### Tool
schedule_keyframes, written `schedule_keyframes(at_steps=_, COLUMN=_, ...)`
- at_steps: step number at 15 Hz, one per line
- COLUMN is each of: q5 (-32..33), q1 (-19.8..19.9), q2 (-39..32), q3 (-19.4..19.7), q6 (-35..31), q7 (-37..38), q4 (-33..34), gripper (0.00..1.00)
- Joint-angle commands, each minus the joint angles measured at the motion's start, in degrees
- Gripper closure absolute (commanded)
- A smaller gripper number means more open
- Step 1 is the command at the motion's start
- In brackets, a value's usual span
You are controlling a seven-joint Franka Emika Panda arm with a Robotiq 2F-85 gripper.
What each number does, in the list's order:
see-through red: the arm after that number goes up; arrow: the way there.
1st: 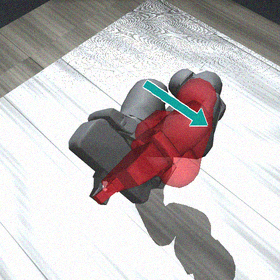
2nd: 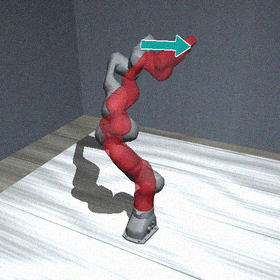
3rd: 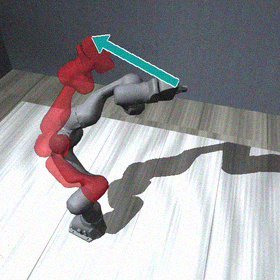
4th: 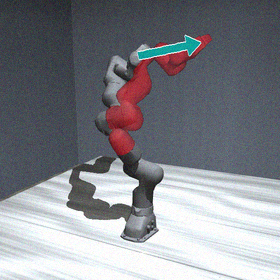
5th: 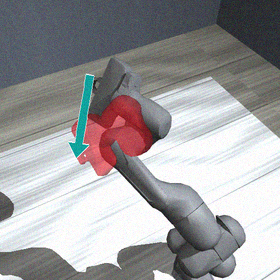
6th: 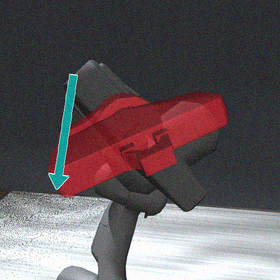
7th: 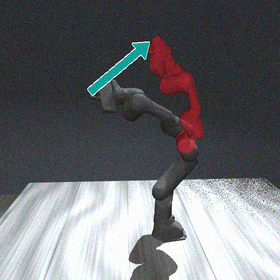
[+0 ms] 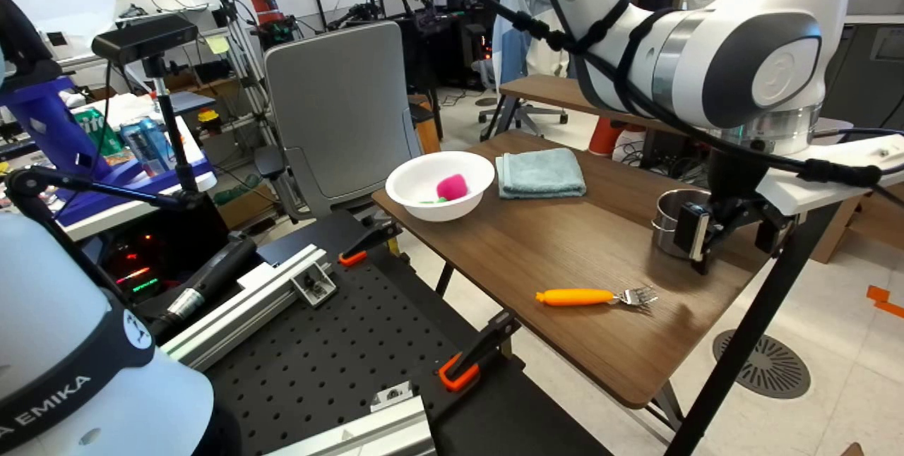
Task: Move the silver pot to the left
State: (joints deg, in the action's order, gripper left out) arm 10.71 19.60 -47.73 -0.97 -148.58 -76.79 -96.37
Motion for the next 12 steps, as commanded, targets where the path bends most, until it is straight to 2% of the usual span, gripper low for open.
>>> schedule_keyframes(at_steps=1, q5=-1.1, q1=1.8, q2=-2.8, q3=-1.5, q6=-1.8, q7=-4.4, q4=3.0, gripper=0.00)
schedule_keyframes(at_steps=5, q5=-1.4, q1=1.4, q2=-4.8, q3=-1.5, q6=-1.3, q7=-4.6, q4=5.9, gripper=0.00)
schedule_keyframes(at_steps=12, q5=-1.5, q1=0.7, q2=-5.9, q3=-4.0, q6=-1.1, q7=-5.4, q4=8.8, gripper=0.00)
